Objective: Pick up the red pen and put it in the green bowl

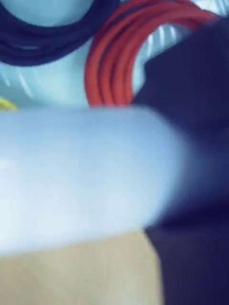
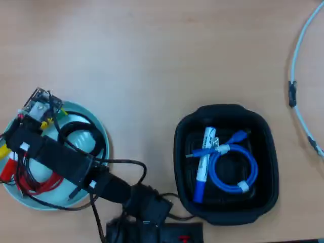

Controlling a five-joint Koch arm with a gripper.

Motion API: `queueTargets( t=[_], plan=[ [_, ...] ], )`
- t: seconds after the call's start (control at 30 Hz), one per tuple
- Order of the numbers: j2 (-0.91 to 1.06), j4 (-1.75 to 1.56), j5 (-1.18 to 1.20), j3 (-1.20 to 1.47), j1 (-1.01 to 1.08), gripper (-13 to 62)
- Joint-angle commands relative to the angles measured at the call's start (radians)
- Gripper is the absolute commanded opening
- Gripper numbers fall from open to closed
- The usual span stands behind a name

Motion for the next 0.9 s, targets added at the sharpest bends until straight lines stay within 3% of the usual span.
queueTargets(
  t=[0.0, 0.33, 0.87],
  plan=[
    [0.003, -0.075, 0.018, -0.051, -0.014, -7.0],
    [-0.012, -0.15, 0.049, 0.021, -0.02, -7.0],
    [0.123, -0.65, 0.051, 0.672, -0.025, -7.0]
  ],
)
